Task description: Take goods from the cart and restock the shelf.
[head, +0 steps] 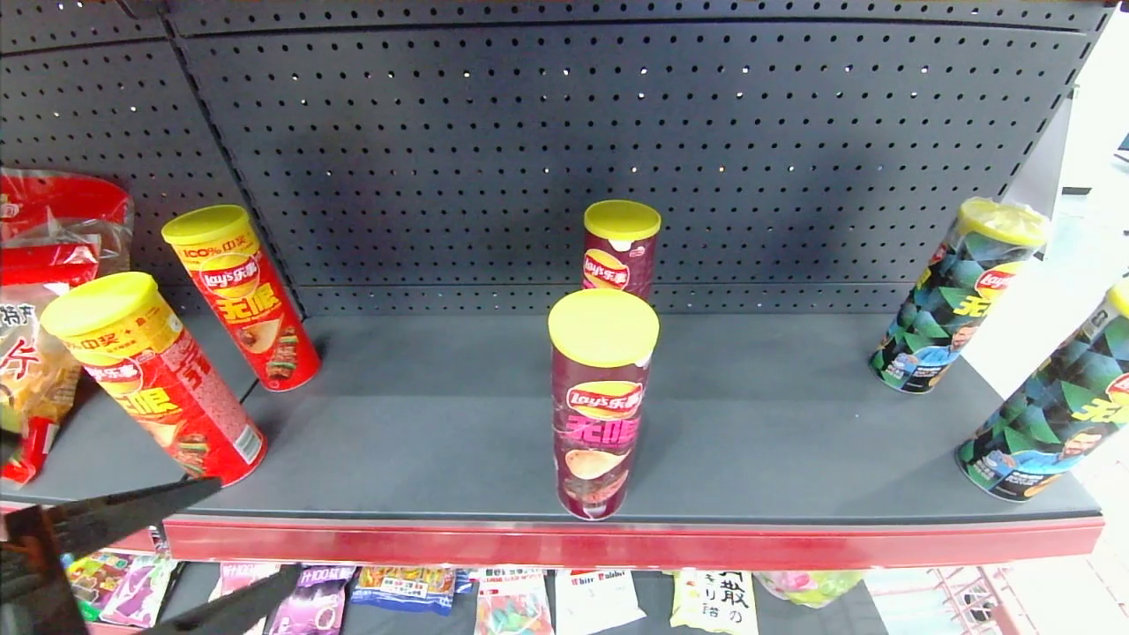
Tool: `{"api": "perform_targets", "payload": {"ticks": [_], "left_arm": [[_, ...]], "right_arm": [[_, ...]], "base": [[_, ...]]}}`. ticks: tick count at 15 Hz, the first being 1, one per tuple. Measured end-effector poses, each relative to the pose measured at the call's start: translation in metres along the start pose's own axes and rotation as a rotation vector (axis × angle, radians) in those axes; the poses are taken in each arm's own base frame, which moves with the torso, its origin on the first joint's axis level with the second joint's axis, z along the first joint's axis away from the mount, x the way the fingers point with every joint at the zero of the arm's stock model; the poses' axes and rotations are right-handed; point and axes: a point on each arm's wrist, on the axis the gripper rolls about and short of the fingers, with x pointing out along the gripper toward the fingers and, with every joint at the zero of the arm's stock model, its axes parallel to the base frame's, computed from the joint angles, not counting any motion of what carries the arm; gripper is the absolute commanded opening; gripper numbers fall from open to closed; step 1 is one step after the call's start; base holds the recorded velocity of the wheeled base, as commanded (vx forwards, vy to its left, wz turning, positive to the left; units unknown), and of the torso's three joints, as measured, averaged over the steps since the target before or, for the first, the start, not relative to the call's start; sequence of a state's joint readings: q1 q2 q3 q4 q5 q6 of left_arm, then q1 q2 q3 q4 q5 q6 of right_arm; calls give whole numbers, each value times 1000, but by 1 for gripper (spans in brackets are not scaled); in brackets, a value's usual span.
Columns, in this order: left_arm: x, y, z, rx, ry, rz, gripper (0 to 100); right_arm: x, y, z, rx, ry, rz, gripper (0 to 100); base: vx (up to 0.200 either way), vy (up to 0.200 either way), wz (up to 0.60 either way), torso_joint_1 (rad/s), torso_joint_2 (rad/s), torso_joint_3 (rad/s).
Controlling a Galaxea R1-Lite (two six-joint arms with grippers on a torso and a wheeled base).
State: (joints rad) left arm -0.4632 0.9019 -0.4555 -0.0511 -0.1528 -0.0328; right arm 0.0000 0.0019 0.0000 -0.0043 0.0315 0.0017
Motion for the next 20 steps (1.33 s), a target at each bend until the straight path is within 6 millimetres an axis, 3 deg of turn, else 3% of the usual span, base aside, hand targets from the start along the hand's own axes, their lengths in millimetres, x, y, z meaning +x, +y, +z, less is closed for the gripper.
{"api": "perform_targets", "payload": {"ticks": [6,11,20], "left_arm": [[69,-2,-1,13,271,-29,100],[123,0,23,28,324,-29,100],[193,-5,31,59,373,-59,100]], "right_arm": [[0,0,0,0,0,0,100],[0,0,0,0,0,0,100],[0,0,0,0,0,0,100]], "base": [[0,0,0,0,0,0],[0,0,0,0,0,0],[0,0,0,0,0,0]]}}
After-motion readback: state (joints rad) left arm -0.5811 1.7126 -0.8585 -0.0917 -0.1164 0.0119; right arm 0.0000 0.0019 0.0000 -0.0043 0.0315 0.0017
